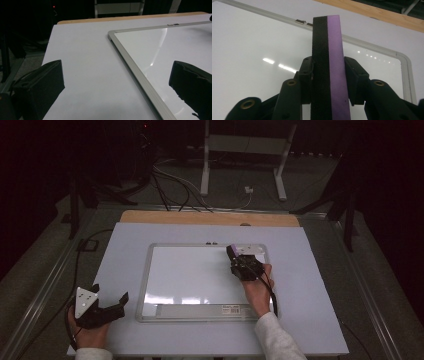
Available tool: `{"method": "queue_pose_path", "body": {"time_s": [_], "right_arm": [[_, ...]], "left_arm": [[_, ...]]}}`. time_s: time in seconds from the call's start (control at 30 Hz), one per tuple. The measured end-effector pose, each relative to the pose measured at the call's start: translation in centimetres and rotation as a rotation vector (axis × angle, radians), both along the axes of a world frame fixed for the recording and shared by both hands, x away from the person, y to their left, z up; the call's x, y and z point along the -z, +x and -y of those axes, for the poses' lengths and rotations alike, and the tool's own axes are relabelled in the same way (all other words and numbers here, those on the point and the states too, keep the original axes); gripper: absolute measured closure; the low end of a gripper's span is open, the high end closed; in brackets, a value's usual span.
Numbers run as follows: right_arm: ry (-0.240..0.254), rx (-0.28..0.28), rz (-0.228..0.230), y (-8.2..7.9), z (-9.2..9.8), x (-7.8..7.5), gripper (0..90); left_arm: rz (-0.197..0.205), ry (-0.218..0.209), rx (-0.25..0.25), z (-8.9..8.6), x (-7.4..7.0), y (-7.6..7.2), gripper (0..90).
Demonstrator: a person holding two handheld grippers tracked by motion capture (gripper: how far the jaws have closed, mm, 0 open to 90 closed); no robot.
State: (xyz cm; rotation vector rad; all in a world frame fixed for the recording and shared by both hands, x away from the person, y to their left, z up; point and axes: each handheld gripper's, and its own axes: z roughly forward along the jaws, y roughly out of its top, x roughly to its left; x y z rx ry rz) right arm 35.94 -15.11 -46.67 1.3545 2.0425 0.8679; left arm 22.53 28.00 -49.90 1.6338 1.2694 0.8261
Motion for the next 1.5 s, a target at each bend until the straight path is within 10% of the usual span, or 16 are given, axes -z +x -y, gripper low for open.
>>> {"method": "queue_pose_path", "body": {"time_s": [1.5], "right_arm": [[0.033, 0.115, 0.0, 1.4, 2.7, -0.2, 63.1]], "left_arm": [[0.002, 0.002, -0.002, 0.0, 0.0, -0.1, 0.6]]}}
